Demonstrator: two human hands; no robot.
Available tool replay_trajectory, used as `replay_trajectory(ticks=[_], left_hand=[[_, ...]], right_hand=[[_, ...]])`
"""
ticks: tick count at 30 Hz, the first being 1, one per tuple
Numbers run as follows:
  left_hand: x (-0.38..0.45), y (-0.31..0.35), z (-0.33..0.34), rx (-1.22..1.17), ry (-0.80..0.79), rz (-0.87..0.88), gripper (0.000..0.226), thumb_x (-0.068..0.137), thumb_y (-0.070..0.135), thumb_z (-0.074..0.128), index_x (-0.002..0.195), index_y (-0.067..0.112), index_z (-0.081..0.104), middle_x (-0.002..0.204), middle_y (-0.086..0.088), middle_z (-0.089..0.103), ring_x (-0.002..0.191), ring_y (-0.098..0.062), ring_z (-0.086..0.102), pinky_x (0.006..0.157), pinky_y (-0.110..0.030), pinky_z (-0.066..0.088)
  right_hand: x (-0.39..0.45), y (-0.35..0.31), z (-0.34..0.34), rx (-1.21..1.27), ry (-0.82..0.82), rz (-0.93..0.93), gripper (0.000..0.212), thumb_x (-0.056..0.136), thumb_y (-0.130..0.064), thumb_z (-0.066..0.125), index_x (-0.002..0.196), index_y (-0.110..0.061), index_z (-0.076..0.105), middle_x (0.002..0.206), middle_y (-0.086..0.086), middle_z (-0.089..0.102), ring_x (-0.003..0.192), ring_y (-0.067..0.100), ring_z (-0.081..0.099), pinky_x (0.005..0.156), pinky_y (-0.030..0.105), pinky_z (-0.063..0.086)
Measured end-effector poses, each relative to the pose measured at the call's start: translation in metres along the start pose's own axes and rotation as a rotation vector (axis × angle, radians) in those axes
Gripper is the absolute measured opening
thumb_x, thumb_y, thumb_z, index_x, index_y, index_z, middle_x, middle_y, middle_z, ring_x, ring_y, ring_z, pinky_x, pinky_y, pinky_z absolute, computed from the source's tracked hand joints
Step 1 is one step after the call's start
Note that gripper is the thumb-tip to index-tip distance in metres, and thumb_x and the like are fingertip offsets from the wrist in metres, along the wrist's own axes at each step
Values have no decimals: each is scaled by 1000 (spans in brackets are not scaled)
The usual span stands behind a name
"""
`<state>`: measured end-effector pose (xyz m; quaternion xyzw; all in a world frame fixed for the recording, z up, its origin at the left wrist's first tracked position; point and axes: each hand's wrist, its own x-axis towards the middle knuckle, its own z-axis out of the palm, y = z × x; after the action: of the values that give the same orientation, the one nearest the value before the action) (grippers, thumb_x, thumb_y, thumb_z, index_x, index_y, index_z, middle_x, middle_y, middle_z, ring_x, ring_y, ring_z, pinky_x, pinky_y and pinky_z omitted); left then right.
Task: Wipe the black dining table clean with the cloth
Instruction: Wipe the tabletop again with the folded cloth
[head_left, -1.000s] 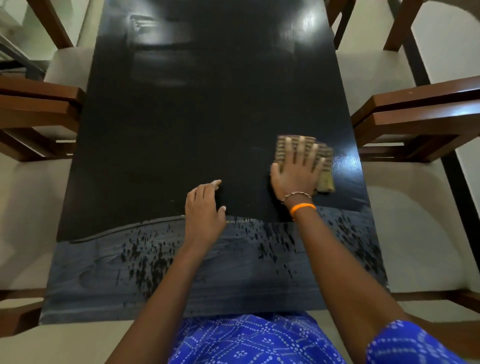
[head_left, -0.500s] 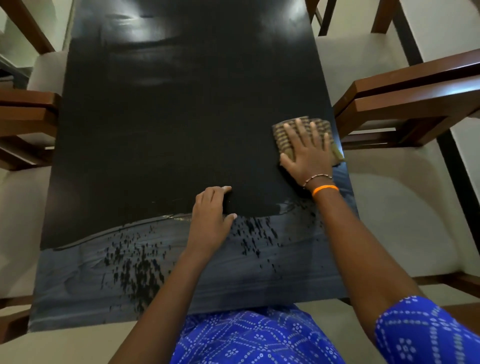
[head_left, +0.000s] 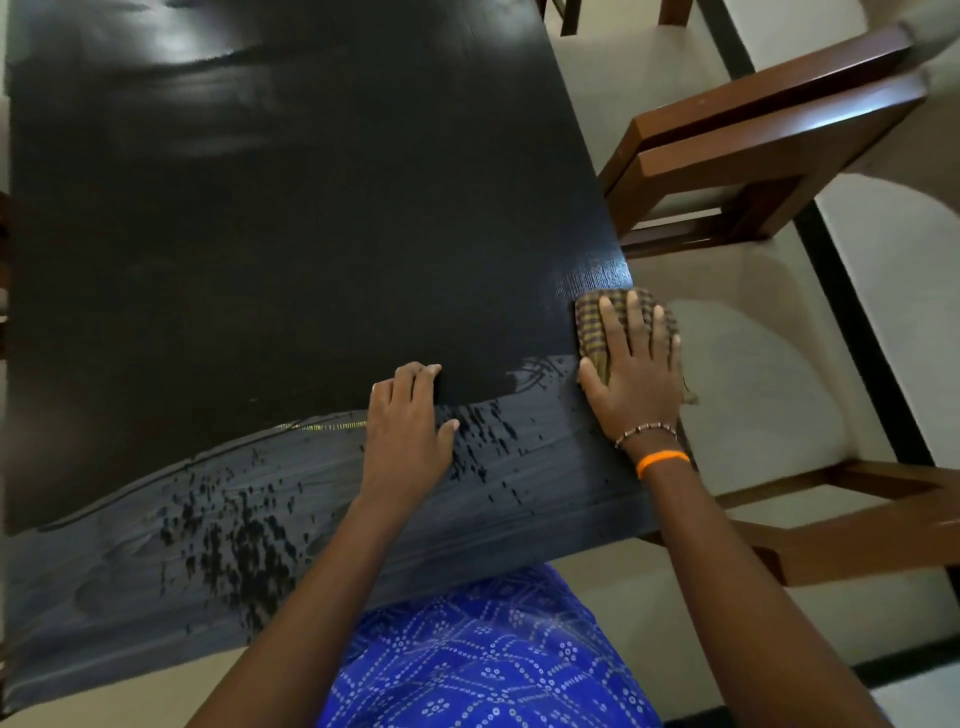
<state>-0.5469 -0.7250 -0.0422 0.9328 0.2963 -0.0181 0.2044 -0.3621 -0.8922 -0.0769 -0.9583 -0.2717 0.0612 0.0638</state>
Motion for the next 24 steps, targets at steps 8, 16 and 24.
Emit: replay_trajectory(ticks=[8,16,24], left_hand=[[-13,-22,-16,-251,-62,42,57,86,12,60,137,12,35,138,-6,39,129,-24,35,113,-42,23],[-72,-131,-53,-332,29,-28,55,81,-3,57,133,8,43,133,-11,46,126,-27,39,111,-46,27],[-137,-252,-90,-357,178,-229,52,82,-10,49,130,8,44,132,-11,45,125,-24,39,108,-37,31]], right_hand=[[-29,-43,6,-42,-12,47,74,79,-52,24,149,-26,19,159,8,13,146,35,10,116,53,8],[-55,-181,31,-15,-61,-57,74,84,-44,44,149,-28,13,160,5,7,147,32,5,117,50,3],[-94,-366,61,24,-126,-305,75,85,-44,45,150,-26,12,160,7,6,147,33,0,116,52,-2]])
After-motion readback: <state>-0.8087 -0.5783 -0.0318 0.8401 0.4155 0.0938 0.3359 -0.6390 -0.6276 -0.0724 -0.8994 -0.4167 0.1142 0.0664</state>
